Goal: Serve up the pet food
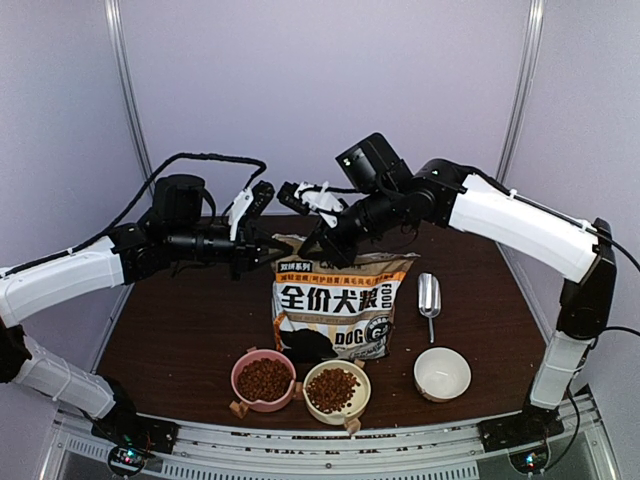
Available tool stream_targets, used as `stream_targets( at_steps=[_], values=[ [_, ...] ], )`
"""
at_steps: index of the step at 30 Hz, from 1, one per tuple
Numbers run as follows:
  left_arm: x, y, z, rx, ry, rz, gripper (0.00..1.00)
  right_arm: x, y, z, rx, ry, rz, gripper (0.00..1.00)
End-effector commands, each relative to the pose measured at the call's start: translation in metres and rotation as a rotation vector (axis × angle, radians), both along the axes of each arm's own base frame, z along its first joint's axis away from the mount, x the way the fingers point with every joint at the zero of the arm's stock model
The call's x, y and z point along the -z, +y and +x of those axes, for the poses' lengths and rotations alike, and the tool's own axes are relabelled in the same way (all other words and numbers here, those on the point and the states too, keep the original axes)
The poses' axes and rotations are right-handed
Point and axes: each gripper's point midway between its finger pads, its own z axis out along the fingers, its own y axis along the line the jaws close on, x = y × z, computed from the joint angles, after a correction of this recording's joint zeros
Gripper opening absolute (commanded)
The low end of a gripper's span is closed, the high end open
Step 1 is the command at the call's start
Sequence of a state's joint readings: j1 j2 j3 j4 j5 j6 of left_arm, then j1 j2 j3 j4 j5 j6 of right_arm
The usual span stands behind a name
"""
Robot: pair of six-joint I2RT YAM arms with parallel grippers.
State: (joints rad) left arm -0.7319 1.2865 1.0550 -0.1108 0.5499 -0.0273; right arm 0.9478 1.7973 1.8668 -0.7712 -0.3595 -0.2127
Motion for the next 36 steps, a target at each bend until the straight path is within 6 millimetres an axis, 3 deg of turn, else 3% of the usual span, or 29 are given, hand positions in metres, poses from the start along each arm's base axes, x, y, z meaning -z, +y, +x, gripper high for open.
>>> stream_targets(
  at_steps=[1, 7, 9, 17, 22, 25, 28, 32, 36],
  values=[
    [-0.030, -0.004, -0.005, 0.026, -0.066, -0.071, 0.00, -0.022, -0.007, 0.009, 0.041, -0.070, 0.033, 0.00],
    [-0.027, 0.007, 0.000, -0.031, -0.085, -0.052, 0.00, -0.023, -0.029, 0.017, 0.092, -0.094, 0.004, 0.00],
    [-0.028, 0.011, 0.002, -0.046, -0.089, -0.055, 0.00, -0.016, -0.038, 0.019, 0.111, -0.097, -0.025, 0.06],
    [-0.033, 0.021, 0.003, -0.073, -0.106, -0.064, 0.00, 0.024, -0.070, 0.024, 0.183, -0.106, -0.173, 0.05],
    [-0.031, 0.022, 0.004, -0.075, -0.102, -0.061, 0.00, 0.020, -0.085, 0.027, 0.219, -0.113, -0.162, 0.08],
    [-0.030, 0.020, 0.003, -0.064, -0.099, -0.059, 0.00, 0.013, -0.086, 0.024, 0.215, -0.111, -0.134, 0.11],
    [-0.030, 0.018, 0.001, -0.046, -0.094, -0.060, 0.00, 0.009, -0.082, 0.019, 0.191, -0.095, -0.104, 0.00],
    [-0.028, 0.011, -0.001, 0.001, -0.077, -0.055, 0.00, 0.000, -0.070, 0.008, 0.133, -0.058, -0.033, 0.00],
    [-0.022, 0.000, 0.001, 0.039, -0.061, -0.016, 0.21, -0.012, -0.060, 0.001, 0.088, -0.031, 0.026, 0.00]
  ],
)
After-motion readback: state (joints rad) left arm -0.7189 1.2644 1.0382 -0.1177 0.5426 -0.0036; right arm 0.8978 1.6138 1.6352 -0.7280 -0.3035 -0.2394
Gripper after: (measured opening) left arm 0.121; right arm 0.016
